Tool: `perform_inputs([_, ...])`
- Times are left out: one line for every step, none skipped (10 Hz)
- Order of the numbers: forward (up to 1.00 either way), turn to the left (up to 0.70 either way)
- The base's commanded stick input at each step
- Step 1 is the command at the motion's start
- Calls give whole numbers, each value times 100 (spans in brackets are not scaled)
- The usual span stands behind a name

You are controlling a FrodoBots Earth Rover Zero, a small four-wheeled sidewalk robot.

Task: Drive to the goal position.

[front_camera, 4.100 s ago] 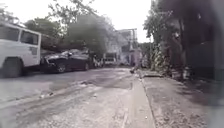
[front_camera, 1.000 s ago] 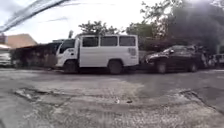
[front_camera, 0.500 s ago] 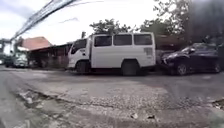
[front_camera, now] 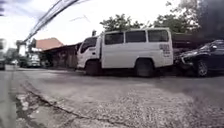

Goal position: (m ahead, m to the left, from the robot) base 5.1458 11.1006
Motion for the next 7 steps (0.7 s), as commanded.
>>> perform_inputs([0,45])
perform_inputs([0,45])
perform_inputs([0,45])
perform_inputs([9,43])
perform_inputs([92,28])
perform_inputs([100,27])
perform_inputs([100,27])
